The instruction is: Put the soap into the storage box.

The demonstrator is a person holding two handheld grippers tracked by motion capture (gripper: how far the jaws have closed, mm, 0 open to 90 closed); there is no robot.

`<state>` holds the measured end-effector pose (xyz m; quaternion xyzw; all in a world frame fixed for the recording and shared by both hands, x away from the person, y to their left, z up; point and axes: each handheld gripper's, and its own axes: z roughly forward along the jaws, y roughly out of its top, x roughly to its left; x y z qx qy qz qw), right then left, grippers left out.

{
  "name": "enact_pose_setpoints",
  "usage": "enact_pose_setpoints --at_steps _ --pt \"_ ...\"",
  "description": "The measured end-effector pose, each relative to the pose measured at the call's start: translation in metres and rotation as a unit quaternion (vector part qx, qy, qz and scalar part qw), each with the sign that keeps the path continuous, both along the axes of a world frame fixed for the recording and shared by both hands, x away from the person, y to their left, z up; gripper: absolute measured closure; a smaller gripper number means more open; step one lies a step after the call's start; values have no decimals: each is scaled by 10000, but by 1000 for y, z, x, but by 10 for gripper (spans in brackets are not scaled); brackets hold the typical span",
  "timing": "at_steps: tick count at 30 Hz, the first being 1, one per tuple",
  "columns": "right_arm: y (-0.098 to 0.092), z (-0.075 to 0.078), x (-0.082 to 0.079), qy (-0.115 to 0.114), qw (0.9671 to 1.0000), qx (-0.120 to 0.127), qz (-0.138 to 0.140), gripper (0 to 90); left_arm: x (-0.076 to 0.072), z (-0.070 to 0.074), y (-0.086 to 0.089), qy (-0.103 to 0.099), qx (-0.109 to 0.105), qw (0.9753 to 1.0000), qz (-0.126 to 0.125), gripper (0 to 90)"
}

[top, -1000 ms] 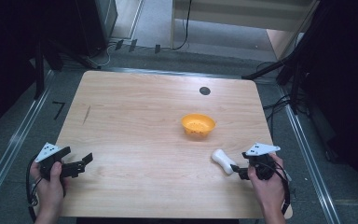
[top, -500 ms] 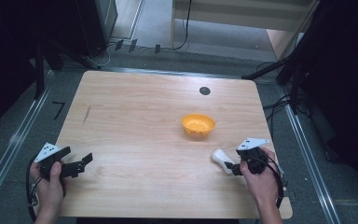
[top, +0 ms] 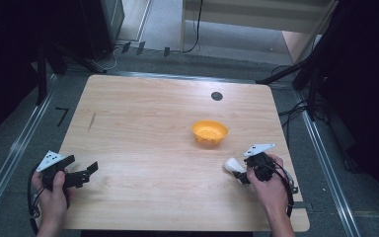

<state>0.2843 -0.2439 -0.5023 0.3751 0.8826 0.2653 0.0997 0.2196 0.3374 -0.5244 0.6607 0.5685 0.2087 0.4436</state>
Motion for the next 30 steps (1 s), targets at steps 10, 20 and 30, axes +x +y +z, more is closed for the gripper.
enact_pose_setpoints --at_steps 10,20,30 --pt "7 -7 3 170 9998 -136 -29 388 0 0 0 2 -10 10000 -3 0" --pt "14 -16 5 297 9990 -325 -41 416 0 0 0 8 -20 10000 -4 0" --pt "12 -18 2 208 9996 -171 -2 479 0 0 0 15 -1 10000 -11 0"
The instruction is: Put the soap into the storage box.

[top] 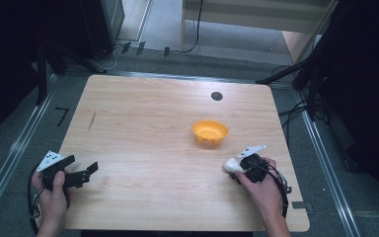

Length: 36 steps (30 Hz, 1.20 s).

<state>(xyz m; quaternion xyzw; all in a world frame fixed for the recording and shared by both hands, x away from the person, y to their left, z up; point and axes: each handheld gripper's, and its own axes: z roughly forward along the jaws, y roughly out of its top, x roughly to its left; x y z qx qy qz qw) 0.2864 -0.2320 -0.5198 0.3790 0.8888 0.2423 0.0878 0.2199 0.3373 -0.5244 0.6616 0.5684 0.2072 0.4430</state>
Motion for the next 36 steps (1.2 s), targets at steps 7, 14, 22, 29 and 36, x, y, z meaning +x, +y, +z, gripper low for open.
enact_pose_setpoints --at_steps 7,14,22,29,36 --pt "-2 0 0 17 10000 78 -20 491 0 0 0 5 6 10000 1 0" --pt "-1 0 1 -9 9999 63 106 497 0 0 0 1 -10 10000 7 0" --pt "-2 1 2 -30 9996 10 268 501 0 0 0 6 -44 10000 13 0" --pt "-4 7 2 -161 9993 33 343 502 0 0 0 13 -52 10000 7 0" --pt "-4 18 5 -288 9989 -12 373 503 0 0 1 8 -55 10000 6 0"
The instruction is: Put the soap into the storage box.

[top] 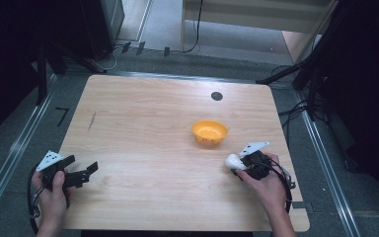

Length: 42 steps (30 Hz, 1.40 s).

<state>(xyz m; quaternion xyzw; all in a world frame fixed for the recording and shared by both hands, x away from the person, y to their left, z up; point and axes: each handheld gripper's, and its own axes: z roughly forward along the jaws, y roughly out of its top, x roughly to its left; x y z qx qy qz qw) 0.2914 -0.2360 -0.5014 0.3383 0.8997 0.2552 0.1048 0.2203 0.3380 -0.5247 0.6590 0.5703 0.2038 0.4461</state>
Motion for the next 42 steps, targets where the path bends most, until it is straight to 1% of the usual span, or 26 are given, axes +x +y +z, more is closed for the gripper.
enact_pose_setpoints --at_steps 8,10,11,14,15,17,18,19,23,26,30,39,42 --pt "3 8 4 -120 9998 -59 143 503 0 0 0 1 -7 10000 -8 0" --pt "4 9 5 -106 9998 -47 131 503 0 0 0 3 -6 10000 -8 0" --pt "4 10 7 -136 9997 -43 181 503 0 0 0 4 -8 10000 -12 0" --pt "4 13 9 -135 9998 -40 168 503 0 0 1 8 -9 10000 -13 0" --pt "4 14 11 -166 9996 -32 208 503 0 0 1 8 -9 10000 -13 0" --pt "5 16 12 -161 9997 -51 189 503 0 0 0 8 -10 10000 -13 0" --pt "5 16 14 -201 9995 -44 244 503 0 0 0 7 -10 10000 -13 0" --pt "5 17 14 -193 9996 -57 215 503 0 0 1 8 -11 10000 -14 0" --pt "6 21 18 -232 9993 -83 281 503 0 0 0 8 -10 10000 -13 0" --pt "8 23 21 -246 9990 -140 352 503 0 0 1 7 -13 10000 -14 0" --pt "11 26 24 -301 9986 -158 416 503 0 0 1 6 -14 10000 -15 0" --pt "18 33 31 -350 9976 -150 581 503 0 0 1 7 -22 10000 -15 0" --pt "21 34 33 -371 9973 -186 613 503 0 0 1 6 -23 10000 -15 0"
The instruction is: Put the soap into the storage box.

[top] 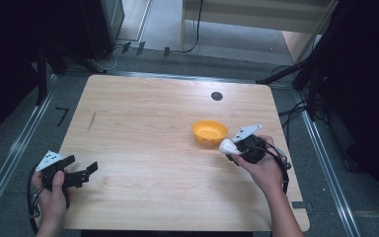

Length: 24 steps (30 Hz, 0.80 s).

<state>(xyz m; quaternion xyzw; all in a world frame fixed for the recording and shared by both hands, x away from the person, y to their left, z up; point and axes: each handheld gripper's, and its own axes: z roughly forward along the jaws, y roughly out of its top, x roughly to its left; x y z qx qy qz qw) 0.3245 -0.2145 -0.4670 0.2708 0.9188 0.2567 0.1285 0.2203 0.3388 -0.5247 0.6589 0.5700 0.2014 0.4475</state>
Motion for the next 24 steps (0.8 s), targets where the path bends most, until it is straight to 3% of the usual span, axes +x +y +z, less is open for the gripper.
enact_pose_setpoints --at_steps 24 --pt "11 13 19 -229 9994 52 257 502 0 0 0 -3 -10 10000 -7 0"
